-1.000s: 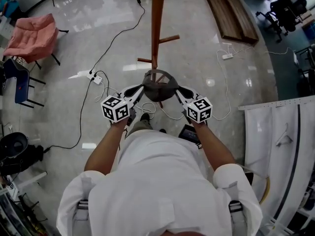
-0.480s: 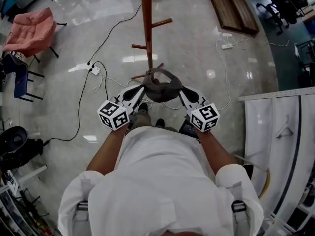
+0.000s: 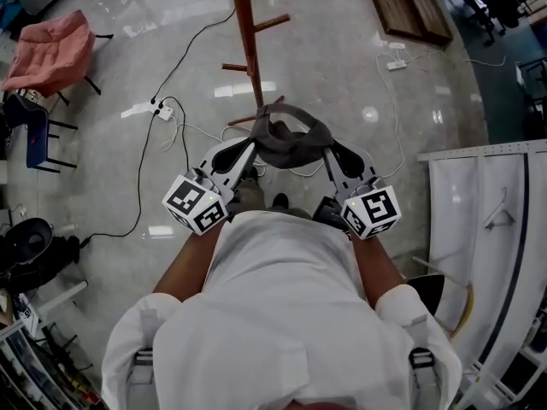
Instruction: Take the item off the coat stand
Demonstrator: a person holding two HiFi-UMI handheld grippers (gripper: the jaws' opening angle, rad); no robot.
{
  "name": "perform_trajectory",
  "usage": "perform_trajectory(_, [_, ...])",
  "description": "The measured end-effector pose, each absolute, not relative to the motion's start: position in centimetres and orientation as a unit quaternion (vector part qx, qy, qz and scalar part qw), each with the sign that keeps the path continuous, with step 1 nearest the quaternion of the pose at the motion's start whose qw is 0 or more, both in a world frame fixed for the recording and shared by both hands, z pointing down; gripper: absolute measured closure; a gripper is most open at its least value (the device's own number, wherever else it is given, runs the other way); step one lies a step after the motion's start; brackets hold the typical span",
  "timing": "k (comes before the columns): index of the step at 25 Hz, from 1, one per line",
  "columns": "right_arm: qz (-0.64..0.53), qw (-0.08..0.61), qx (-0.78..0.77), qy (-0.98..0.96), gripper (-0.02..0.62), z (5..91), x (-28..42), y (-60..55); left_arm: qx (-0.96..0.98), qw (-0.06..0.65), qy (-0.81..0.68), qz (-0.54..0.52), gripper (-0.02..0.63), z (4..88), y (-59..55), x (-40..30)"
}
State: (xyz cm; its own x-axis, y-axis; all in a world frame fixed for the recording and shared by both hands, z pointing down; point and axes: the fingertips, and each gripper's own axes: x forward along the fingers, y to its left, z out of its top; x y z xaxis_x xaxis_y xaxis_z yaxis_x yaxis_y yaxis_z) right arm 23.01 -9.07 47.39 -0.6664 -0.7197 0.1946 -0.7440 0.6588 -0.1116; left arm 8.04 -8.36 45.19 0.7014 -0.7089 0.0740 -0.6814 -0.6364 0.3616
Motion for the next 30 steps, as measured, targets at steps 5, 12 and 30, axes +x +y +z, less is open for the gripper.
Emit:
perform_trajectory(5, [0.074, 0.046, 0.411, -0.908, 0.557, 45.2, 23.9, -8.7, 0.911, 0.166, -0.375, -0.039, 0.589, 42.5, -8.5, 8.9])
perform_trajectory(12, [0.075, 0.036, 0.409, -0.909, 0.557, 44.4, 24.5, -8.3, 0.916, 0.162, -0.365, -0.039, 0.588, 41.6, -8.4, 9.9])
perform_trajectory(30, [0.097, 0.026, 0.399, -0.912, 0.561, 46.3, 25.0, -8.0, 0.917, 0.175, -0.358, -0.029, 0.588, 42.7, -7.9, 11.4])
